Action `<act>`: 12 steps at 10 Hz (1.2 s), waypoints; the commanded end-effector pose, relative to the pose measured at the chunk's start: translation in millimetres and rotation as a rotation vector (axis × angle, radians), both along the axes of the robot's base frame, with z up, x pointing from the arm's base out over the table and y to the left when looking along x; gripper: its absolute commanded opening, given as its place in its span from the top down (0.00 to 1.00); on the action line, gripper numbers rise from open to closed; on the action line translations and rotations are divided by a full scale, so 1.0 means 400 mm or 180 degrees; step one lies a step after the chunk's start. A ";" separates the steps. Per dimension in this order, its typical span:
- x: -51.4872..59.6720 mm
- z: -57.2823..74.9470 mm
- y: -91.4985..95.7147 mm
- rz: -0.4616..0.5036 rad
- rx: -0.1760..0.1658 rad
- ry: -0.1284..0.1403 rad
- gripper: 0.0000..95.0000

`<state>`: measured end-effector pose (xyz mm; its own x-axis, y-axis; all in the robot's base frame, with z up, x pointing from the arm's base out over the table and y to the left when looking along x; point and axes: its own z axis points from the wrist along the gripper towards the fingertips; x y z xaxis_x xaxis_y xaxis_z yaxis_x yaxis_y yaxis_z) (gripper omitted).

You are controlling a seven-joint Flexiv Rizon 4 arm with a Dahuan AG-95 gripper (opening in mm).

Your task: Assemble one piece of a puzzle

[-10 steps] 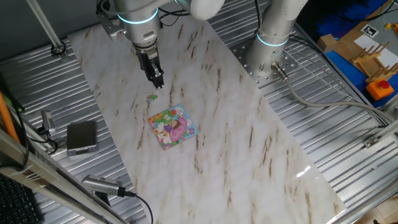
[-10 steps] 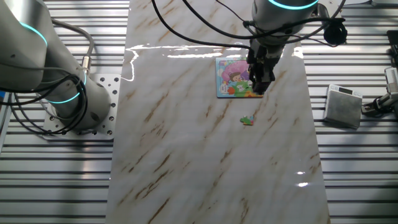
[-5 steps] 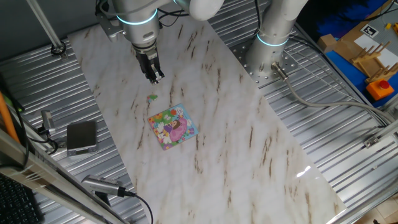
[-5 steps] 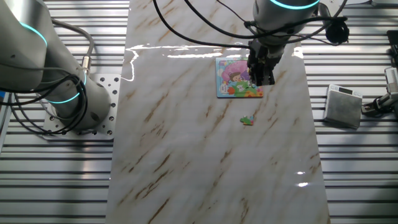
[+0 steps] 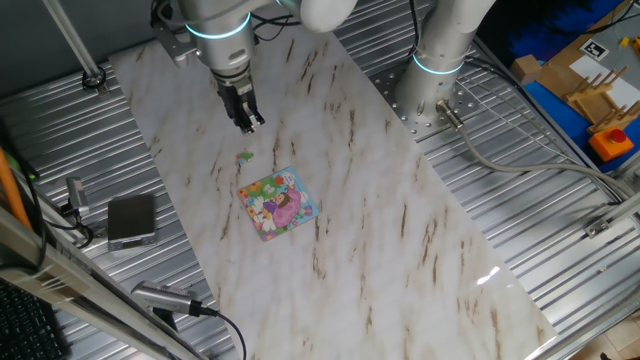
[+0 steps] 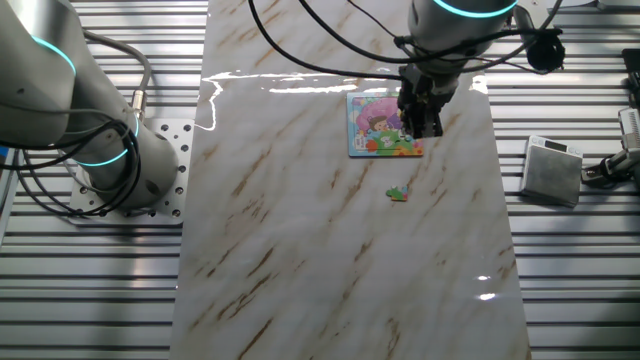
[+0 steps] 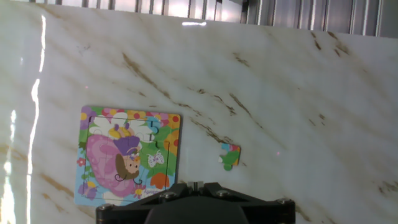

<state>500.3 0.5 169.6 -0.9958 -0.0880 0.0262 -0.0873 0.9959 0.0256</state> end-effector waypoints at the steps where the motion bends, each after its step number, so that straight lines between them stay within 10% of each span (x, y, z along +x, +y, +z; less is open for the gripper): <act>1: 0.000 0.001 0.000 -0.0017 0.0194 0.0103 1.00; 12: 0.000 0.001 0.000 0.0190 0.0213 0.0217 1.00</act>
<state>500.8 0.8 170.0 -0.9848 -0.1498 0.0882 -0.1407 0.9848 0.1018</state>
